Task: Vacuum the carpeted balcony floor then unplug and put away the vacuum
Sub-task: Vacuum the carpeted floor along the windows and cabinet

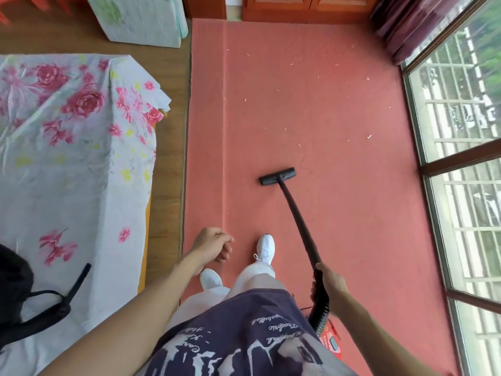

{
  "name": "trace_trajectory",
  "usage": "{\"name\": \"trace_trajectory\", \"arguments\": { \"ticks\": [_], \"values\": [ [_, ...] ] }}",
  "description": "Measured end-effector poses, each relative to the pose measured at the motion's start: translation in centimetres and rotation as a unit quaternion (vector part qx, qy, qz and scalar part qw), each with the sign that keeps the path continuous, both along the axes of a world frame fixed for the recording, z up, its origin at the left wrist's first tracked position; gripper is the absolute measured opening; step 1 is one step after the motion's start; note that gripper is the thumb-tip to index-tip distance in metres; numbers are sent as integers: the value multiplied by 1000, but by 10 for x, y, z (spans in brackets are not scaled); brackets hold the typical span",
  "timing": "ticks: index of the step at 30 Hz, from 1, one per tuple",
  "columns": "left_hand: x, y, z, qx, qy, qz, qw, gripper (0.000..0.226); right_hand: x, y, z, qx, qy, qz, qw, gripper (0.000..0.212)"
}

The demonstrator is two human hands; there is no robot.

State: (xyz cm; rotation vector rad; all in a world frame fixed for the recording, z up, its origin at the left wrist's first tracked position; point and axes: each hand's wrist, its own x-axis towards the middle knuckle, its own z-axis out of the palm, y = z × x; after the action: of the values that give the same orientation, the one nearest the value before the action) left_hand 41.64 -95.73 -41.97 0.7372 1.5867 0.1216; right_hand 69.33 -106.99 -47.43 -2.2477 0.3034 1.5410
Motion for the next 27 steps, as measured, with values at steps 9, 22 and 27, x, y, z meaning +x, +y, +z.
{"name": "trace_trajectory", "arguments": {
  "ticks": [9,22,27],
  "values": [
    [6,7,6,18,-11,-35,999,17,-16,14,-8,13,-48,88,995,25],
    [-72,-74,-23,-31,-27,-102,994,13,-124,-41,6,-16,-73,241,968,26],
    [-99,-98,-33,-65,-25,-97,993,11,-124,-132,30,-86,-81,235,965,39]
  ]
}}
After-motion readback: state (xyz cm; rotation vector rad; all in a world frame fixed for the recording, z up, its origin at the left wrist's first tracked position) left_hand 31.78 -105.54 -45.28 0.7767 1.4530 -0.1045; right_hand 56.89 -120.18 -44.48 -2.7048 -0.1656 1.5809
